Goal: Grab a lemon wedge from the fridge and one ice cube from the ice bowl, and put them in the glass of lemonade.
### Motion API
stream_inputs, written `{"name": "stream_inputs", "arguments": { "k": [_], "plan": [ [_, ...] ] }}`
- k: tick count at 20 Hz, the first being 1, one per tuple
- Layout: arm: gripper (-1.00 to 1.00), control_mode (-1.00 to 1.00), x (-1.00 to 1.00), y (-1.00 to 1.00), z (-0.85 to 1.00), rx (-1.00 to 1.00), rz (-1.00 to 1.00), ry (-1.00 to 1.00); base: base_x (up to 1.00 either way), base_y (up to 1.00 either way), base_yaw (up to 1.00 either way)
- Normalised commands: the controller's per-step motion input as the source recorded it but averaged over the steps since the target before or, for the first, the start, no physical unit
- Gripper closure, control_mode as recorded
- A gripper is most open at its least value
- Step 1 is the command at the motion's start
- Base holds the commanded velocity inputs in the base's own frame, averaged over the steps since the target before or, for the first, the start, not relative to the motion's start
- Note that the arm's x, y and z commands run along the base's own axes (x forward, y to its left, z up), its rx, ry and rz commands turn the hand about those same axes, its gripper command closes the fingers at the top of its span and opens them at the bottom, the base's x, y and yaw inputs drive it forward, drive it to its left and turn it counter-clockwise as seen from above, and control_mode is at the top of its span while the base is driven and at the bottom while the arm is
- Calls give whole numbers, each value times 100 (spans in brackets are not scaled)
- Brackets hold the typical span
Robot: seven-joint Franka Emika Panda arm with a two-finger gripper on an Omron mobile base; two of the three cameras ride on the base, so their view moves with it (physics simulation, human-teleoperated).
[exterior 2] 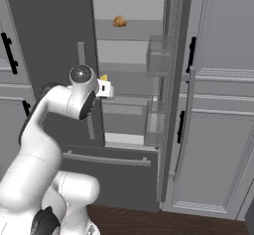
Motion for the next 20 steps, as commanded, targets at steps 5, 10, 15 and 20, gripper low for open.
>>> {"name": "stream_inputs", "arguments": {
  "k": [5,10,15,20],
  "plan": [
    [-100,-100,-11,99,75,2,-11,-1,0,0,0],
    [-100,-100,36,63,26,0,-10,8,0,0,0],
    [-100,-100,86,15,-9,0,-6,13,0,0,0],
    [-100,-100,51,-14,-19,1,-1,5,0,0,0]
  ]
}}
